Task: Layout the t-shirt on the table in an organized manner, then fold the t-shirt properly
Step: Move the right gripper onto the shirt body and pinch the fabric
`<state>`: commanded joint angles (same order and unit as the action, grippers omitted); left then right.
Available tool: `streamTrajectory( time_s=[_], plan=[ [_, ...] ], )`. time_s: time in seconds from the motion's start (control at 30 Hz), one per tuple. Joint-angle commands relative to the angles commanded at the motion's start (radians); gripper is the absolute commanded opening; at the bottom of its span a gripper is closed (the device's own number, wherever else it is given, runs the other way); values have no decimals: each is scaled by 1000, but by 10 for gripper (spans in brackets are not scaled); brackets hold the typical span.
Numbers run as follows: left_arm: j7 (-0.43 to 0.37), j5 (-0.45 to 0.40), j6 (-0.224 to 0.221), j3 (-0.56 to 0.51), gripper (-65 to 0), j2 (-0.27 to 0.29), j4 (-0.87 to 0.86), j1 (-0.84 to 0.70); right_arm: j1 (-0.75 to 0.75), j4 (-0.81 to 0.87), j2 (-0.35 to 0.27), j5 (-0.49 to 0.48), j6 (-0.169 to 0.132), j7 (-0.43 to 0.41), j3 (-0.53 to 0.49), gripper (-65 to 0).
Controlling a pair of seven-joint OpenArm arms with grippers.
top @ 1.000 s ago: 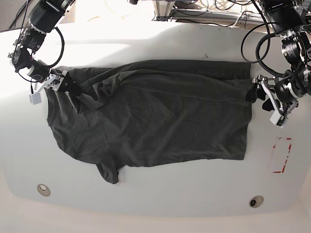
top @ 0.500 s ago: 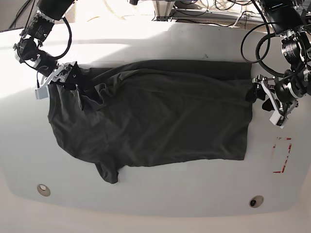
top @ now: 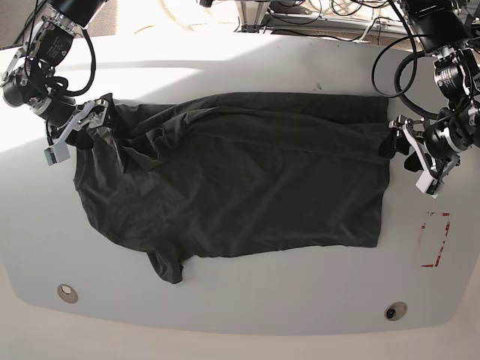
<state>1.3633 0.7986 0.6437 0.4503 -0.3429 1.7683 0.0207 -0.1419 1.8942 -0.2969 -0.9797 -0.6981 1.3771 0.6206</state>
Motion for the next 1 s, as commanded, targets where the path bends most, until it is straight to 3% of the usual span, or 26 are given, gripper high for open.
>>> streamTrajectory(
  time_s=[0.23,0.37,0.6,0.8,1.0],
  plan=[
    [0,0,0,0,-253,14,0,0,-34,94,6,172,0,-74,-173,-30],
    [0,0,0,0,-253,15,0,-2,-37,94,0,292,0,-172,-282,-30],
    [0,0,0,0,-253,14,0,-21,-32,89,0,609,0,-356,-457,-30],
    [0,0,0,0,-253,14,0,-26,-31,60,5,832,0,-480,-549,-29],
    [0,0,0,0,-253,14,2,-38,2,-43,-2,872,0,-545,-552,-29]
  ],
)
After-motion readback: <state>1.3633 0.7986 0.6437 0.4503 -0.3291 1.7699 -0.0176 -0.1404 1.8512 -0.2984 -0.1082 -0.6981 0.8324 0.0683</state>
